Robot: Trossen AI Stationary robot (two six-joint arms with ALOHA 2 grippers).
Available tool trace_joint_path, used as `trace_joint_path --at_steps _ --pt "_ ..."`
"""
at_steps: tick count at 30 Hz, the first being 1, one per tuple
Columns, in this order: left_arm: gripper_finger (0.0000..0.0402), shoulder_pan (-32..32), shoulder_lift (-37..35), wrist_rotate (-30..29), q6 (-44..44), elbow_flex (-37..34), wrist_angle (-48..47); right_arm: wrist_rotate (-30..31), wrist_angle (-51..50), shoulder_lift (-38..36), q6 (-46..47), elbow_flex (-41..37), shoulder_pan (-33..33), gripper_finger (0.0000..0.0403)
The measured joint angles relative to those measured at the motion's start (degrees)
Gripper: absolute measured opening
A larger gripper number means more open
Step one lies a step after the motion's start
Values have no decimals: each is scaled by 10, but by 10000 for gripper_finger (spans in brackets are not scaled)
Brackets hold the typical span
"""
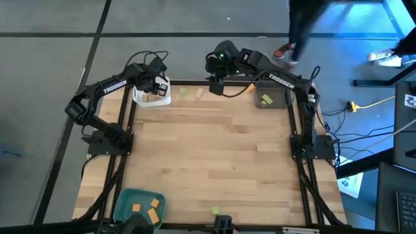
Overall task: Sort & place blocks by color
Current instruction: Put the brown block into the white bin, then put the green block into the black bin
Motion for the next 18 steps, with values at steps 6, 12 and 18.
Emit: trace_joint_path --at_steps 6,12,18 --pt "168 0 3 -5 -2 0 0 -1 -21 0 -1 0 0 165" --pt "168 -24 -17 1 -2 0 -5 -1 -122 -19 -16 -1 -5 165" --pt "169 -105 -100 10 43 0 -3 0 -230 -65 -18 -1 -23 165"
